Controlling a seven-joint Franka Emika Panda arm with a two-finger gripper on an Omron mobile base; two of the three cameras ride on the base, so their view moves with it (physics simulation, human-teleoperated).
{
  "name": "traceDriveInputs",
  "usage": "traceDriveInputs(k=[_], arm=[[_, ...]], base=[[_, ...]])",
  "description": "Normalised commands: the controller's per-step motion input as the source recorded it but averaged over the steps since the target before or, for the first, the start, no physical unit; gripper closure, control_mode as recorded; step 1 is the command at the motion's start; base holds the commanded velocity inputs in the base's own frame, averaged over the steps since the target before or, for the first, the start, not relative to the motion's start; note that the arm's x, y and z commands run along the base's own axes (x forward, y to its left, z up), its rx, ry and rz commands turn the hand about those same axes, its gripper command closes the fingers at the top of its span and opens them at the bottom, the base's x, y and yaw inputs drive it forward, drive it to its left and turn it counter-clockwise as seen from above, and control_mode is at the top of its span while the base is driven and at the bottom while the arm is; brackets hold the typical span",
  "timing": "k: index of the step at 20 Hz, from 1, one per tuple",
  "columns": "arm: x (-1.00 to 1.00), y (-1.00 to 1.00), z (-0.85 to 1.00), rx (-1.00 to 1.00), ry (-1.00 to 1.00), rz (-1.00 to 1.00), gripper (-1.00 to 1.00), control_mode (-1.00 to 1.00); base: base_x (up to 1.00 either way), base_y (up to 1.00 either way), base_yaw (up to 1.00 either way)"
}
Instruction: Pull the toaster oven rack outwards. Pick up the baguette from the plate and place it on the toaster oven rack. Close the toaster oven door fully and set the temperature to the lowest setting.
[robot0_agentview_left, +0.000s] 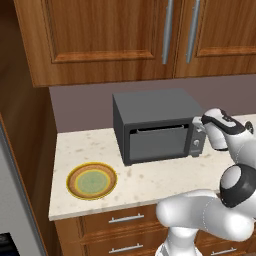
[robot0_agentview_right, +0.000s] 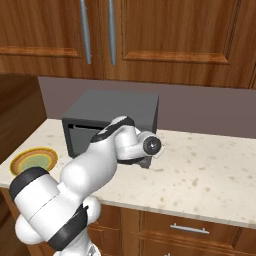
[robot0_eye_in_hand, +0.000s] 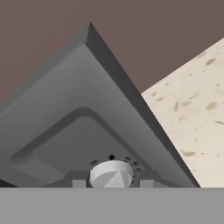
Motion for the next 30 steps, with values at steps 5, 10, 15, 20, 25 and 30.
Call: traceDriveInputs(k=[5,10,15,20,25,30], arm=[[-0.13,0.00,-0.49,-0.33,-0.24,0.25,1.00,-1.00],[-0.16,-0.01,-0.59,-0.33,-0.39,0.27,1.00,-1.00],[-0.07,-0.02,-0.28,-0.21,-0.21,0.21,1.00,-1.00],[0.00,0.04,-0.18,-0.17,-0.14,0.14,1.00,-1.00],[-0.02,0.00,-0.01,-0.04,-0.06,0.05,1.00,-1.00],[-0.15,-0.09,-0.01,-0.15,-0.21,0.30,1.00,-1.00]], base=[[0.00,0.00,0.00],[0.00,0.00,0.00],[0.00,0.00,0.00],[0.00,0.00,0.00],[0.00,0.00,0.00],[0.00,0.00,0.00]])
